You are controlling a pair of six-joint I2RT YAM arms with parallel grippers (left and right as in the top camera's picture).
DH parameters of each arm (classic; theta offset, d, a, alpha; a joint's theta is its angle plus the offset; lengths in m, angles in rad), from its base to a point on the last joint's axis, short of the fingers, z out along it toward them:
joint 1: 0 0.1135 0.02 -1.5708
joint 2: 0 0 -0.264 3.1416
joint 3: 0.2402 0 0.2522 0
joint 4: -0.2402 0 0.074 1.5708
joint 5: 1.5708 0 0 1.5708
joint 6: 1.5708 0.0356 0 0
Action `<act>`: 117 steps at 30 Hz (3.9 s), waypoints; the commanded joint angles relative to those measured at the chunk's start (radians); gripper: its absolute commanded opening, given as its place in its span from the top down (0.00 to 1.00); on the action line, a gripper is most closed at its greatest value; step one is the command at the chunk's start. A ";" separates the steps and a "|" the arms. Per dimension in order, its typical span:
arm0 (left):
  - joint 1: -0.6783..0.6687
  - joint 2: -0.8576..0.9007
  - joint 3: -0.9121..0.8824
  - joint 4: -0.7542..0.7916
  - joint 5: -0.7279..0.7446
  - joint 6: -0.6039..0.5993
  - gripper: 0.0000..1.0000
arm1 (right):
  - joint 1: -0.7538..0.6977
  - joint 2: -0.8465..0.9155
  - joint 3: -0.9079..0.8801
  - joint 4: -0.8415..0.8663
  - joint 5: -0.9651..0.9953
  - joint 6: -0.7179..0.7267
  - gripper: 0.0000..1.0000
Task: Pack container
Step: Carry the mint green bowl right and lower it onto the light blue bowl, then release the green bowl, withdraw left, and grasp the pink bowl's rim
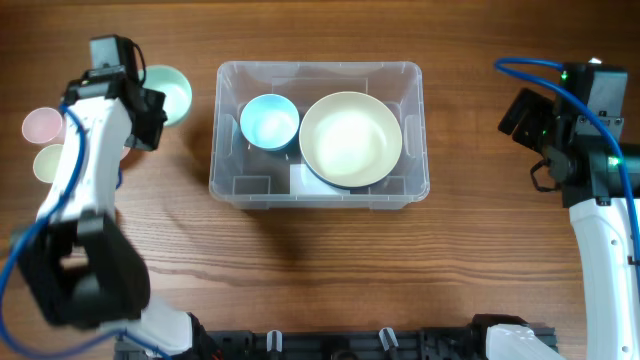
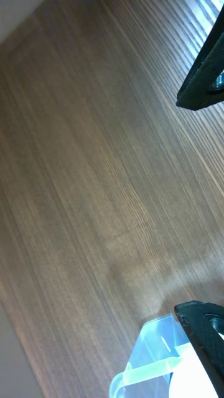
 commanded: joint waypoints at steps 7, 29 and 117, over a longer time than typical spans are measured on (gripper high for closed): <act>-0.108 -0.316 0.005 0.001 0.060 0.425 0.96 | 0.000 -0.003 0.012 0.001 0.021 0.012 0.01; -0.490 -0.159 0.005 0.050 -0.135 0.713 0.96 | 0.000 -0.003 0.012 0.001 0.021 0.012 0.00; 0.173 0.042 -0.053 -0.070 -0.043 -0.143 0.46 | 0.000 -0.003 0.012 0.001 0.021 0.012 0.00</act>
